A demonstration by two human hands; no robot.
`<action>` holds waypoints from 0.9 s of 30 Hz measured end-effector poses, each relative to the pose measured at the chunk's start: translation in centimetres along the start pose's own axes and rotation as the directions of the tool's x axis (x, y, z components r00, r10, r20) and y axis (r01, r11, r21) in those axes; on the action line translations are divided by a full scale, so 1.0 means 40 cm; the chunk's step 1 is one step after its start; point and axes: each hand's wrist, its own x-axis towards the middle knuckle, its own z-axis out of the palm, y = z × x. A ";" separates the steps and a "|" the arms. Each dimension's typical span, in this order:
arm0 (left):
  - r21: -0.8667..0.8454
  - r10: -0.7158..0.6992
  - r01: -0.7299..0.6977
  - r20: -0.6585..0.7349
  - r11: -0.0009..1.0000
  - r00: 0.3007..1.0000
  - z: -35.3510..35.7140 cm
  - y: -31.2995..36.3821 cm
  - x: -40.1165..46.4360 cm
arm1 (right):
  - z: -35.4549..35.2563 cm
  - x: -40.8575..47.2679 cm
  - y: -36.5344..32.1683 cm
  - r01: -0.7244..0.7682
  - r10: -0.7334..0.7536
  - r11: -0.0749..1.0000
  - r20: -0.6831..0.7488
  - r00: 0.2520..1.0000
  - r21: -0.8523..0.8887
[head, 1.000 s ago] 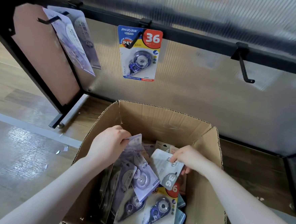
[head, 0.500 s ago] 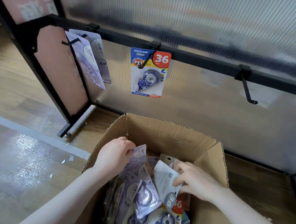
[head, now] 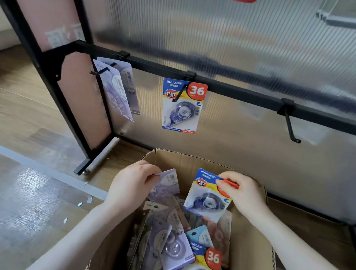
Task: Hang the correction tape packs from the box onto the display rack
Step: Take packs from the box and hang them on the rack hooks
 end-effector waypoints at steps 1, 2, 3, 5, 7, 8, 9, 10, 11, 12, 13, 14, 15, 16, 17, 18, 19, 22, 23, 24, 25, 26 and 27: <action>-0.014 0.003 -0.003 -0.023 1.000 1.000 -0.015 -0.003 0.003 | -0.005 0.003 -0.011 0.009 -0.009 1.000 -0.016 1.000 -0.005; -0.025 -0.003 0.002 -0.040 1.000 0.999 -0.030 -0.005 0.006 | -0.012 0.006 -0.020 0.016 -0.016 1.000 -0.024 1.000 -0.017; -0.033 -0.009 0.007 -0.057 0.999 0.998 -0.046 -0.007 0.009 | -0.017 0.010 -0.032 0.022 -0.023 0.999 -0.025 0.999 -0.024; -0.036 -0.010 0.007 -0.085 0.999 0.996 -0.078 -0.008 0.014 | -0.030 0.020 -0.060 0.045 -0.045 0.999 -0.035 0.998 -0.022; -0.041 0.004 -0.008 -0.103 0.999 0.995 -0.115 -0.008 0.021 | -0.044 0.030 -0.096 0.076 -0.078 0.997 -0.055 0.995 -0.026; -0.038 0.024 -0.029 -0.115 0.999 0.993 -0.135 -0.006 0.026 | -0.050 0.034 -0.116 0.090 -0.092 0.995 -0.059 0.994 -0.032; -0.030 0.044 -0.048 -0.130 0.998 0.991 -0.156 -0.005 0.032 | -0.054 0.037 -0.138 0.109 -0.111 0.993 -0.060 0.992 -0.038; -0.020 0.055 -0.059 -0.146 0.998 0.988 -0.177 -0.002 0.039 | -0.058 0.039 -0.159 0.125 -0.127 0.991 -0.062 0.990 -0.046; -0.015 0.056 -0.059 -0.162 0.998 0.985 -0.200 0.002 0.047 | -0.060 0.042 -0.181 0.138 -0.141 0.989 -0.064 0.988 -0.052; -0.011 0.060 -0.063 -0.180 0.998 0.982 -0.223 0.004 0.055 | -0.061 0.045 -0.203 0.151 -0.155 0.987 -0.067 0.986 -0.054; -0.006 0.069 -0.072 -0.199 0.997 0.977 -0.244 0.004 0.062 | -0.061 0.051 -0.223 0.168 -0.171 0.984 -0.069 0.983 -0.053; -0.001 0.082 -0.085 -0.216 0.996 0.973 -0.264 0.003 0.070 | -0.061 0.056 -0.243 0.185 -0.188 0.981 -0.071 0.980 -0.052; 0.001 0.091 -0.093 -0.226 0.996 0.970 -0.283 -0.001 0.077 | -0.060 0.062 -0.263 0.203 -0.207 0.977 -0.077 0.975 -0.060; 0.001 0.096 -0.098 -0.236 0.995 0.967 -0.302 -0.006 0.086 | -0.058 0.068 -0.281 0.223 -0.229 0.972 -0.091 0.969 -0.079; 0.007 0.099 -0.100 -0.245 0.995 0.965 -0.319 -0.012 0.094 | -0.056 0.075 -0.299 0.242 -0.253 0.965 -0.107 0.962 -0.103; 0.018 0.104 -0.103 -0.254 0.994 0.962 -0.336 -0.020 0.103 | -0.053 0.081 -0.314 0.257 -0.271 0.959 -0.123 0.955 -0.123; 0.032 0.114 -0.109 -0.262 0.993 0.958 -0.351 -0.026 0.113 | -0.049 0.087 -0.330 0.269 -0.288 0.953 -0.136 0.948 -0.137; 0.058 0.146 -0.136 -0.271 0.989 0.951 -0.394 -0.046 0.142 | -0.035 0.102 -0.369 0.295 -0.321 0.940 -0.158 0.934 -0.170; 0.070 0.162 -0.149 -0.271 0.986 0.949 -0.407 -0.053 0.151 | -0.031 0.106 -0.379 0.310 -0.338 0.934 -0.161 0.927 -0.175; 0.082 0.178 -0.162 -0.270 0.983 0.946 -0.420 -0.061 0.161 | -0.028 0.109 -0.390 0.327 -0.356 0.928 -0.160 0.921 -0.181; 0.092 0.187 -0.168 -0.268 0.981 0.945 -0.432 -0.069 0.172 | -0.025 0.113 -0.398 0.339 -0.368 0.922 -0.159 0.916 -0.186; 0.101 0.191 -0.170 -0.269 0.980 0.944 -0.443 -0.077 0.182 | -0.022 0.116 -0.407 0.346 -0.376 0.919 -0.160 0.913 -0.190; 0.111 0.192 -0.168 -0.272 0.980 0.943 -0.452 -0.086 0.193 | -0.020 0.118 -0.415 0.349 -0.380 0.918 -0.163 0.911 -0.190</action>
